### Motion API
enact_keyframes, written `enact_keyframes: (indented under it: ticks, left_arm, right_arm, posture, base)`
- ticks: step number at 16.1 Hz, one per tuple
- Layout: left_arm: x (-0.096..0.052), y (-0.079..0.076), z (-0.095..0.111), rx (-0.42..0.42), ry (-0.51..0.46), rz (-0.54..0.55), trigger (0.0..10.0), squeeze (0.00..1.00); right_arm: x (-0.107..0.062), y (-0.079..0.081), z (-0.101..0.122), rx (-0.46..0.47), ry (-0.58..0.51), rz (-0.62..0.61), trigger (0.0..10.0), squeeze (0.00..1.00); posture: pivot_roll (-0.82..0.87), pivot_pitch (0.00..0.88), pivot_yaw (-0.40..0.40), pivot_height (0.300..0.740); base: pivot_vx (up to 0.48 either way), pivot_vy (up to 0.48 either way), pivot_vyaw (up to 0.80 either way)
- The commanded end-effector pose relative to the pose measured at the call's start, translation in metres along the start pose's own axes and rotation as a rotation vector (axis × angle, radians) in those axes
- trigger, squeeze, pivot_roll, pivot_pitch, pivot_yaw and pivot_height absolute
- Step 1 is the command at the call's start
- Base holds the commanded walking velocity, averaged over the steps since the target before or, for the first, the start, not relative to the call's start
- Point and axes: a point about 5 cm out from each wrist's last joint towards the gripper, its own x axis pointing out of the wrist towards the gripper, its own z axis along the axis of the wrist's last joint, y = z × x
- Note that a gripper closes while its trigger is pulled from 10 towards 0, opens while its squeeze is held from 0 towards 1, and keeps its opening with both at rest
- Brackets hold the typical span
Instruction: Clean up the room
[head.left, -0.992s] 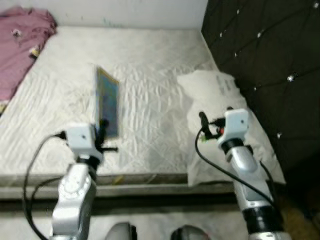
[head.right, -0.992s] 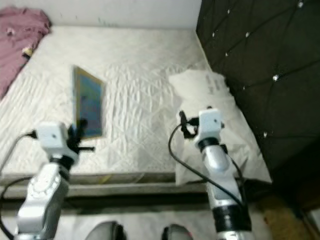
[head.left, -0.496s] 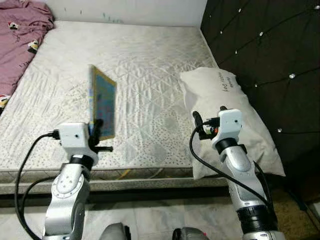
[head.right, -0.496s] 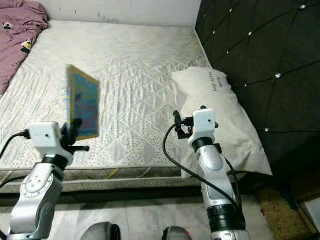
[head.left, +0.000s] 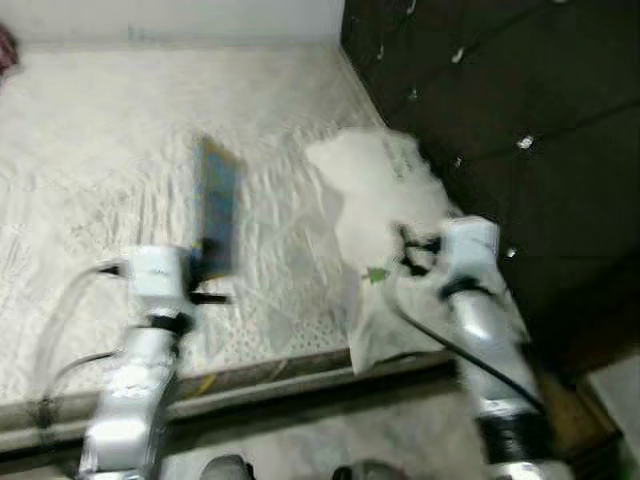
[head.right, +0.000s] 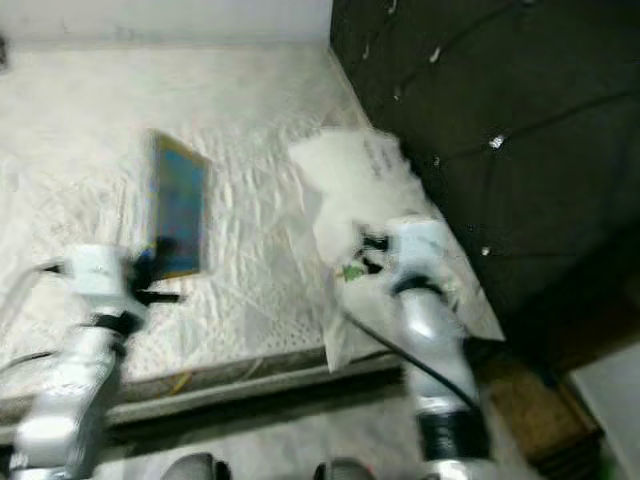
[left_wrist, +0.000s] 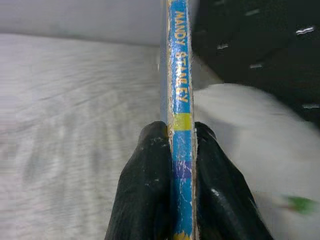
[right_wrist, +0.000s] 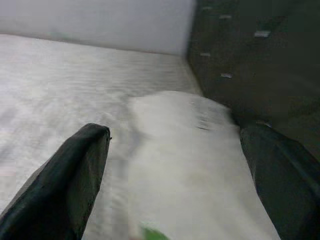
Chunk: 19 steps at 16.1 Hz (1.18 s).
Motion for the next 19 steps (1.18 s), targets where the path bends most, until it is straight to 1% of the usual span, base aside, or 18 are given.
enact_keyframes:
  ticks: [1,4,7,8,10,11,12,14,17,19]
  left_arm:
    - [0.002,-0.010,0.010,-0.007,-0.053,-0.036,10.0,0.00]
    - [0.002,-0.012,0.007,0.006,-0.042,-0.014,10.0,0.00]
    - [0.002,-0.009,0.005,-0.005,-0.033,0.008,10.0,0.00]
    - [0.002,-0.008,0.004,-0.019,-0.023,0.030,10.0,0.00]
    - [0.001,-0.006,-0.001,-0.090,0.013,0.079,10.0,0.00]
    - [0.001,-0.005,-0.002,-0.112,0.022,0.083,10.0,0.00]
    - [0.000,-0.005,-0.004,-0.199,0.043,0.075,10.0,0.00]
    - [-0.002,-0.008,-0.006,-0.280,0.067,0.059,10.0,0.00]
    - [-0.005,-0.015,-0.008,-0.302,0.097,0.024,10.0,0.00]
    - [-0.004,-0.015,-0.007,-0.304,0.105,0.018,10.0,0.00]
  right_arm:
    - [-0.005,-0.014,-0.003,-0.014,0.015,-0.045,10.0,0.00]
    - [-0.006,-0.015,-0.004,-0.013,0.017,-0.046,10.0,0.00]
    - [-0.007,-0.015,-0.004,-0.015,0.020,-0.047,10.0,0.00]
    - [-0.007,-0.015,-0.004,-0.015,0.019,-0.047,10.0,0.00]
    - [-0.008,-0.016,-0.004,-0.012,0.018,-0.048,10.0,0.00]
    - [-0.008,-0.015,-0.004,-0.013,0.017,-0.046,10.0,0.00]
    - [-0.008,-0.014,-0.003,-0.005,0.017,-0.043,10.0,0.00]
    - [-0.008,-0.014,-0.002,-0.006,0.014,-0.039,10.0,0.00]
    - [-0.007,-0.014,-0.002,-0.006,0.015,-0.033,10.0,0.00]
    - [-0.007,-0.013,-0.002,-0.006,0.015,-0.030,10.0,0.00]
  posture:
    - [0.01,0.106,-0.033,0.740]
    - [0.01,0.101,-0.032,0.740]
    - [0.01,0.099,-0.035,0.740]
    - [0.01,0.099,-0.036,0.740]
    - [0.01,0.099,-0.039,0.740]
    - [0.01,0.104,-0.041,0.740]
    - [0.01,0.107,-0.043,0.740]
    - [0.01,0.111,-0.043,0.740]
    - [0.01,0.114,-0.044,0.740]
    - [0.01,0.115,-0.044,0.740]
  base:
    - [0.337,0.000,0.00]
    - [0.000,0.000,0.00]
    - [0.000,0.000,0.00]
    - [0.000,0.000,0.00]
    - [0.000,0.000,0.00]
    - [0.000,0.000,0.00]
    - [0.000,0.000,0.00]
    - [0.000,0.000,0.00]
    - [0.000,0.000,0.00]
    - [0.000,0.000,0.00]
